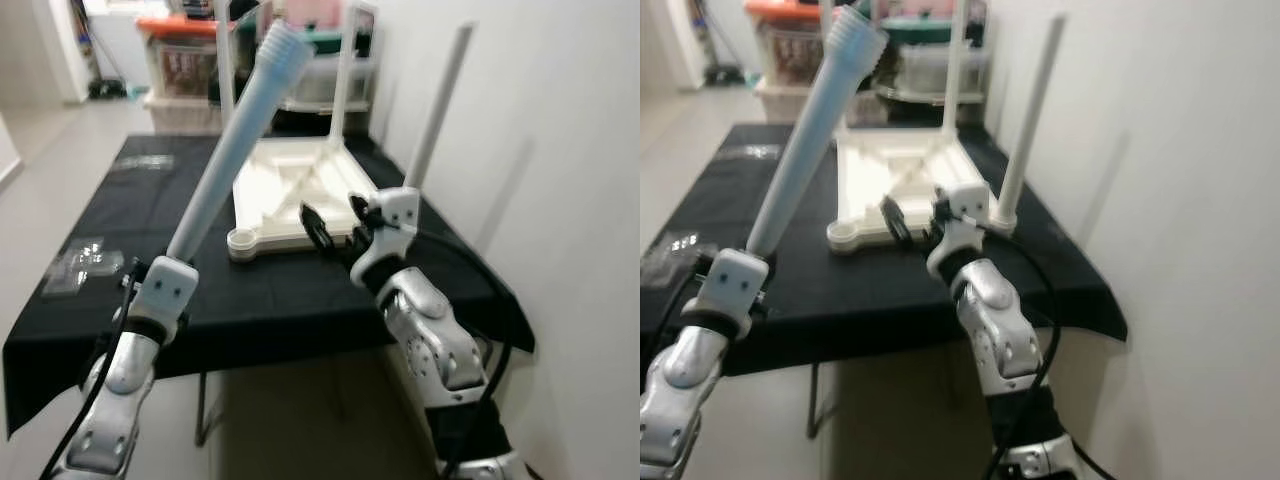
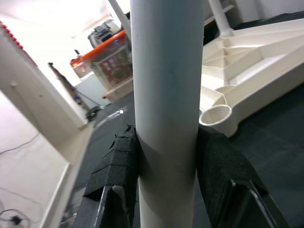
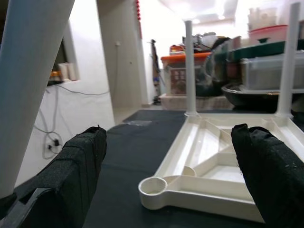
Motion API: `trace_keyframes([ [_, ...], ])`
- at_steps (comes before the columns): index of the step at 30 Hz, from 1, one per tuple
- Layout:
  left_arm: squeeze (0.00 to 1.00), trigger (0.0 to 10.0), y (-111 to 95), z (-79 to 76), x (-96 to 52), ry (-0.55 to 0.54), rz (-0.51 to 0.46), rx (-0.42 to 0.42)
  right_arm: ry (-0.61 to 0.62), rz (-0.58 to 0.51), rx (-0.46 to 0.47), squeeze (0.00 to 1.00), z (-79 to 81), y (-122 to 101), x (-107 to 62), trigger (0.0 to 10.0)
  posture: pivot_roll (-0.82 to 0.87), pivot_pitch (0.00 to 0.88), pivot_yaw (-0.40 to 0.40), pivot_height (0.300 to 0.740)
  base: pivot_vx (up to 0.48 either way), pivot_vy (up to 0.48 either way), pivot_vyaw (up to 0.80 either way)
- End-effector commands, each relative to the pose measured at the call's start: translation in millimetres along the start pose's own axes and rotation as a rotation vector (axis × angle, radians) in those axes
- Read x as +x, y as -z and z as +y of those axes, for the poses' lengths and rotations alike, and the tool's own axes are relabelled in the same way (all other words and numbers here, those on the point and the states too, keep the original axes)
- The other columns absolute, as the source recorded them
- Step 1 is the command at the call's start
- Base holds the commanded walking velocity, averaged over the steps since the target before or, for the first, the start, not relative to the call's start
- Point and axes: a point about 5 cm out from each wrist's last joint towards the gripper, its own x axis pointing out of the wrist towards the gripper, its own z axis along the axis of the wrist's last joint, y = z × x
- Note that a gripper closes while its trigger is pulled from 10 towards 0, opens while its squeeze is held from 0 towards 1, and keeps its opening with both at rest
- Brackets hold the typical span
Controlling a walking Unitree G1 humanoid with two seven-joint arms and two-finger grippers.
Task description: Building children table
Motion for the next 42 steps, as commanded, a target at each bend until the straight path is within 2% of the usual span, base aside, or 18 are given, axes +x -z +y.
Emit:
trace_keyframes([
  [1, 0.00, 10.0, -1, 4.4, 0.3, -0.021, -0.005, -0.007, -0.001, -0.001, -0.005, 0.00, -0.2, 0, 0.0, 10.0, 0.04, 0.000, -0.065, 0.740, 0.326, 0.000, 0.00],
  [28, 0.00, 10.0, -3, 2.7, 3.2, -0.003, -0.008, 0.007, -0.004, 0.015, -0.037, 0.00, -4.0, 3, -1.2, 10.0, 0.04, 0.000, -0.058, 0.740, 0.321, 0.000, 0.00],
  [30, 0.00, 10.0, -2, 1.2, 3.5, 0.015, 0.008, 0.012, -0.010, 0.013, -0.074, 0.00, -6.2, 1, -1.1, 10.0, 0.04, 0.000, -0.055, 0.740, 0.000, 0.000, 0.00],
  [31, 0.00, 10.0, 3, -1.3, 2.9, 0.071, 0.049, 0.030, -0.024, 0.012, -0.144, 0.00, -10.4, -1, -1.0, 10.0, 0.04, 0.000, -0.055, 0.740, 0.000, 0.000, 0.00],
  [32, 0.00, 10.0, 3, -1.3, 2.9, 0.071, 0.049, 0.030, -0.024, 0.012, -0.144, 0.00, -10.4, -1, -1.0, 10.0, 0.04, 0.000, -0.055, 0.740, 0.000, 0.000, 0.00],
  [33, 0.00, 10.0, 10, -4.0, 1.3, 0.156, 0.088, 0.091, -0.044, 0.022, -0.239, 0.00, -15.7, -4, -0.1, 10.0, 0.04, 0.000, -0.053, 0.740, 0.000, 0.000, 0.00],
  [34, 0.00, 10.0, 10, -4.0, 1.3, 0.156, 0.088, 0.091, -0.044, 0.022, -0.239, 0.00, -15.7, -4, -0.1, 10.0, 0.04, 0.000, -0.053, 0.740, 0.000, 0.000, 0.00],
  [36, 0.00, 10.0, 21, -4.5, -3.8, 0.311, 0.139, 0.182, -0.134, 0.031, -0.425, 0.00, -21.7, -11, 0.1, 10.0, 0.03, 0.000, -0.050, 0.740, 0.000, 0.000, 0.00],
  [38, 0.00, 10.0, 21, -4.5, -3.8, 0.311, 0.139, 0.182, -0.134, 0.031, -0.425, 0.00, -21.7, -11, 0.1, 10.0, 0.03, 0.000, -0.050, 0.740, 0.000, 0.000, 0.00],
  [39, 0.00, 10.0, 23, -1.1, -4.8, 0.349, 0.147, 0.213, -0.185, 0.034, -0.493, 0.00, -22.0, -14, -0.8, 10.0, 0.03, 0.000, -0.046, 0.740, 0.000, 0.000, 0.00],
  [40, 0.00, 10.0, 23, -1.1, -4.8, 0.349, 0.147, 0.213, -0.185, 0.034, -0.493, 0.00, -22.0, -14, -0.8, 10.0, 0.03, 0.000, -0.046, 0.740, 0.000, 0.000, 0.00],
  [41, 0.00, 10.0, 25, 6.4, -4.6, 0.394, 0.154, 0.253, -0.293, 0.034, -0.656, 0.00, -19.5, -17, -5.3, 10.0, 0.02, 0.000, -0.039, 0.740, 0.000, 0.000, 0.00],
  [42, 0.00, 10.0, 25, 6.4, -4.6, 0.394, 0.154, 0.253, -0.293, 0.034, -0.656, 0.00, -19.5, -17, -5.3, 10.0, 0.02, 0.000, -0.039, 0.740, 0.000, 0.000, 0.00],
])
